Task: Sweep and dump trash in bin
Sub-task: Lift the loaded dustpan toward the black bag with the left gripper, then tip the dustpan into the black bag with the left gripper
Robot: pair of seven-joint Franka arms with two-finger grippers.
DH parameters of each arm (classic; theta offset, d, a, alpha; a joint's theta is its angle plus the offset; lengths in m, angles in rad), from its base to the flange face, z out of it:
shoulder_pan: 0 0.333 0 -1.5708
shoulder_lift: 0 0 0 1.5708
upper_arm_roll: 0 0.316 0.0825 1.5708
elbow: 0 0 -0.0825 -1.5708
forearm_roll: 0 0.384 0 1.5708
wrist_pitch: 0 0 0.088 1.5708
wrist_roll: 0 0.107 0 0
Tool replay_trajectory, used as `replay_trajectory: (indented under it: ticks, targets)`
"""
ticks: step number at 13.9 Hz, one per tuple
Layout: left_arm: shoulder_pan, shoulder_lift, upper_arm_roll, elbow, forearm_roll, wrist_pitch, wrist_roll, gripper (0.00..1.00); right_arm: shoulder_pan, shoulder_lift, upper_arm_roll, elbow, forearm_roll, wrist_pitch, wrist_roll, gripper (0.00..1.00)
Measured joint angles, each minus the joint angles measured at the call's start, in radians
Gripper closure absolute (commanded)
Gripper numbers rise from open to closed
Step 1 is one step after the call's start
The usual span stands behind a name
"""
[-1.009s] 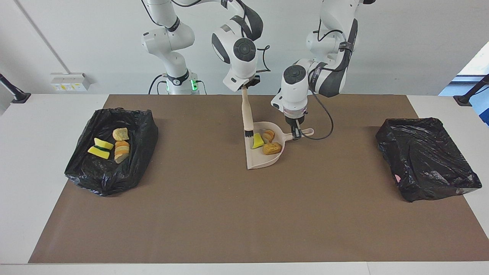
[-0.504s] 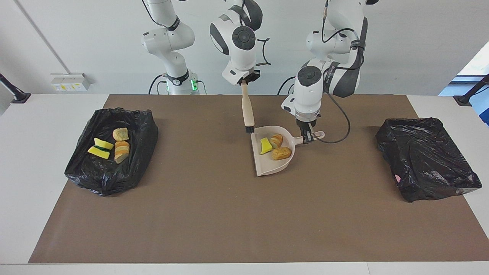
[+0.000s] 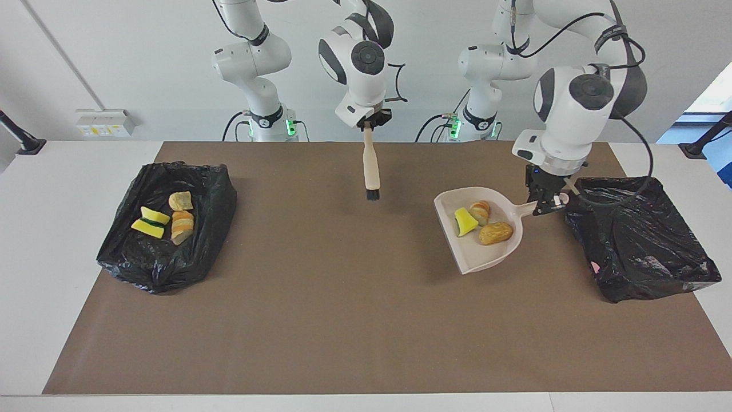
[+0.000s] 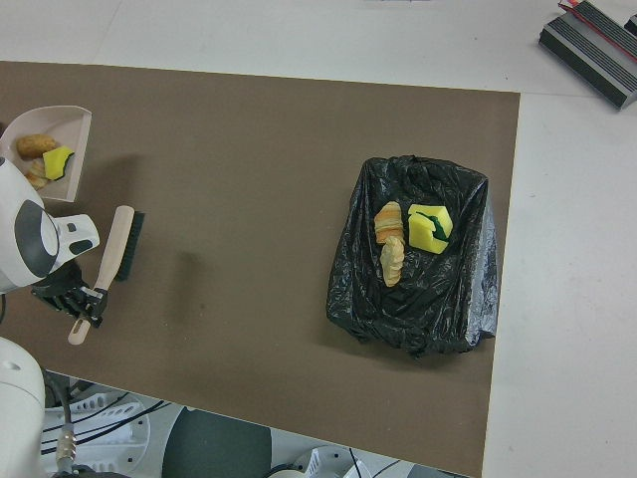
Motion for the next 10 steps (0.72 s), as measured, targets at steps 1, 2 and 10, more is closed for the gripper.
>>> replay_trajectory:
  ticks: [1, 2, 10]
  targets:
    - [0.002, -0.003, 0.038, 0.009, 0.0, 0.0, 0.001, 1.0, 0.017, -0.002, 0.002, -0.02, 0.0, 0.021, 0.008, 1.0]
    - [0.003, -0.004, 0.084, 0.019, 0.0, 0.0, 0.002, 1.0, 0.033, -0.003, 0.003, -0.039, 0.0, 0.038, 0.012, 1.0]
    - [0.062, 0.005, 0.447, 0.083, -0.012, 0.106, 0.424, 1.0, 0.086, -0.008, 0.003, -0.221, 0.001, 0.19, 0.029, 1.0]
